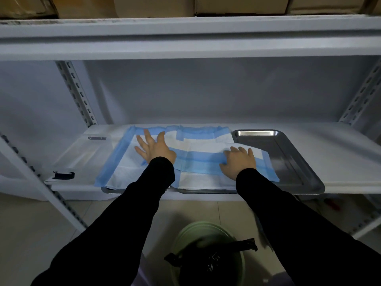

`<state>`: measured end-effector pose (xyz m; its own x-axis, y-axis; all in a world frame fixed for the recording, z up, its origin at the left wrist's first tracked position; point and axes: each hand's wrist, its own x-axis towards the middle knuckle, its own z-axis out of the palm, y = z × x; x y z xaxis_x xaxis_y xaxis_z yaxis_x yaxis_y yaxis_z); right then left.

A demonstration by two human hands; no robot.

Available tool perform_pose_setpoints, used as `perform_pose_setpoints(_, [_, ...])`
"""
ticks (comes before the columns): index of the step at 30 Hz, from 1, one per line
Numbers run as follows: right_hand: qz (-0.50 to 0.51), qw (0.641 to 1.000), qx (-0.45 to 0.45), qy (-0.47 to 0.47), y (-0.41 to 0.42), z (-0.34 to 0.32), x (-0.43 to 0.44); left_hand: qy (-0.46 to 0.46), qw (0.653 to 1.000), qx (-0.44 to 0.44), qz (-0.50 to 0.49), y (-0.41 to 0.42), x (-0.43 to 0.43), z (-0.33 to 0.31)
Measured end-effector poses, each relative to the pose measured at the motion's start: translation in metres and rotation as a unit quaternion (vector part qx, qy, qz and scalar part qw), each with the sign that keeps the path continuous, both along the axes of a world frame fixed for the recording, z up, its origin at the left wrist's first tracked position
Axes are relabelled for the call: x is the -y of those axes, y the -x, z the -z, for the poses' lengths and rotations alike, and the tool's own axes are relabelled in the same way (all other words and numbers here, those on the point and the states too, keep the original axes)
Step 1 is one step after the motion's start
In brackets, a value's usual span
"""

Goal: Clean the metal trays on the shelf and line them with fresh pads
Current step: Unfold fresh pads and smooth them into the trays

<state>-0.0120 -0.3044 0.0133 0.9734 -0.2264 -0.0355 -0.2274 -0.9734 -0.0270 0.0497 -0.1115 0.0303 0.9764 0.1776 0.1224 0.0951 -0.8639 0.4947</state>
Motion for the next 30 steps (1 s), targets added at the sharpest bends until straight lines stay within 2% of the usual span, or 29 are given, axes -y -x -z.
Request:
perform_pose_setpoints(5, [-0.026, 1.000, -0.014, -0.007, -0.013, 0.007, 0.003, -0.070, 0.985, -0.020, 0.154, -0.013, 0.015, 0.008])
perform_pose_setpoints(10, [-0.031, 0.999, -0.009, 0.020, -0.022, 0.013, 0.006, -0.127, 0.964, -0.057, 0.225, -0.021, 0.025, 0.014])
perform_pose_setpoints(14, [-0.023, 0.999, 0.011, 0.046, -0.025, 0.015, 0.009, -0.153, 0.957, -0.087, 0.229, -0.026, 0.030, 0.018])
perform_pose_setpoints(19, [-0.012, 0.998, 0.062, 0.014, -0.029, 0.019, 0.010, -0.140, 0.960, -0.107, 0.216, -0.030, 0.032, 0.023])
perform_pose_setpoints(23, [-0.008, 0.988, 0.146, -0.047, -0.024, 0.012, 0.008, -0.124, 0.966, -0.091, 0.207, -0.028, 0.035, 0.022])
perform_pose_setpoints(30, [-0.026, 0.962, 0.256, -0.090, -0.016, -0.010, 0.001, -0.099, 0.977, -0.040, 0.183, -0.017, 0.038, 0.004])
